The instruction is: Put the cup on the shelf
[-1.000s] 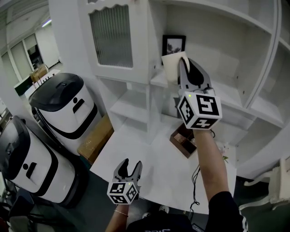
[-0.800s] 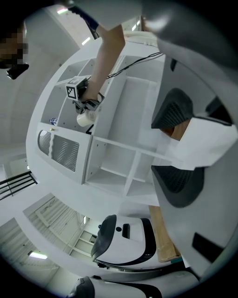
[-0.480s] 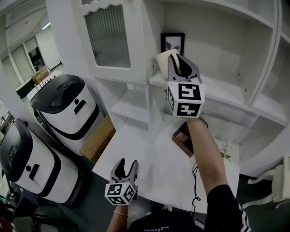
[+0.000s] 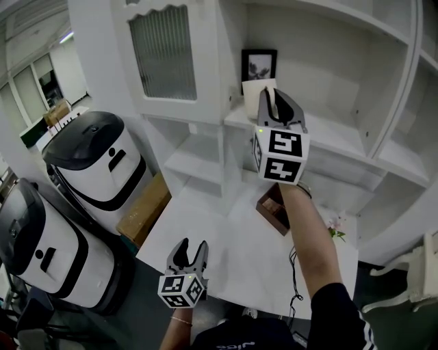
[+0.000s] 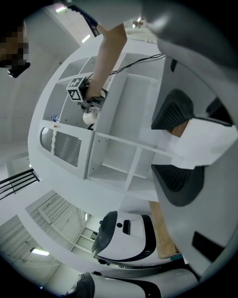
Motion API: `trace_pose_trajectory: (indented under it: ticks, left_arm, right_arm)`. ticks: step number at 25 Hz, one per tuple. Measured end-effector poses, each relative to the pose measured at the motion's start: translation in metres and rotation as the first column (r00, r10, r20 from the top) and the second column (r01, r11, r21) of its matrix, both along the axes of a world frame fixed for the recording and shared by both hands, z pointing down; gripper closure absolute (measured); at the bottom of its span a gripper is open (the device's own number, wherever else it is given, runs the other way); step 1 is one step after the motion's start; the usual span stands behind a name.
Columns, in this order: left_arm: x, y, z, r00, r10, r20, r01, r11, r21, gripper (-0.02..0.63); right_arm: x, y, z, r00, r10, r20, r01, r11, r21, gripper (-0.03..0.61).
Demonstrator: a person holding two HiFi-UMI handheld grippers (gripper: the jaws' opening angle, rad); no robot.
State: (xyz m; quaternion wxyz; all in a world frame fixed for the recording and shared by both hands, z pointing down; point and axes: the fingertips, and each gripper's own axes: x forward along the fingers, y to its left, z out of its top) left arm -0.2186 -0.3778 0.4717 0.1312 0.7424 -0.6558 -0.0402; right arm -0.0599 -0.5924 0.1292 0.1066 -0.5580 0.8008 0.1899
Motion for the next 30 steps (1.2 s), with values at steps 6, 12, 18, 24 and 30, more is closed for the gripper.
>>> trace_pose_trajectory:
  ticks: [6, 12, 18, 24, 30]
  left_arm:
    - [0.001, 0.003, 0.002, 1.0, 0.007, -0.009, -0.007, 1.0, -0.003, 0.379]
    - [0.001, 0.007, 0.004, 1.0, 0.009, 0.002, -0.008, 1.0, -0.008, 0.382]
    - [0.005, 0.01, 0.004, 1.0, 0.013, 0.008, -0.013, 1.0, -0.005, 0.383]
    - [0.003, 0.015, 0.003, 1.0, 0.008, 0.011, -0.008, 1.0, -0.006, 0.385]
    - [-0.004, 0.017, 0.004, 1.0, -0.011, 0.014, 0.011, 1.0, -0.01, 0.385]
  right_arm:
    - [0.003, 0.009, 0.009, 0.999, 0.036, 0.006, -0.036, 0.999, -0.014, 0.52]
    - [0.005, 0.018, 0.017, 0.998, 0.065, 0.016, -0.065, 0.998, -0.012, 0.52]
    - [0.014, 0.021, 0.028, 0.992, 0.099, 0.079, -0.1, 0.995, 0.009, 0.515]
    - [0.013, 0.016, 0.031, 0.988, 0.127, 0.083, -0.129, 0.992, 0.017, 0.514]
    - [0.007, 0.002, 0.031, 0.982, 0.18, 0.055, -0.179, 0.984, -0.015, 0.523]
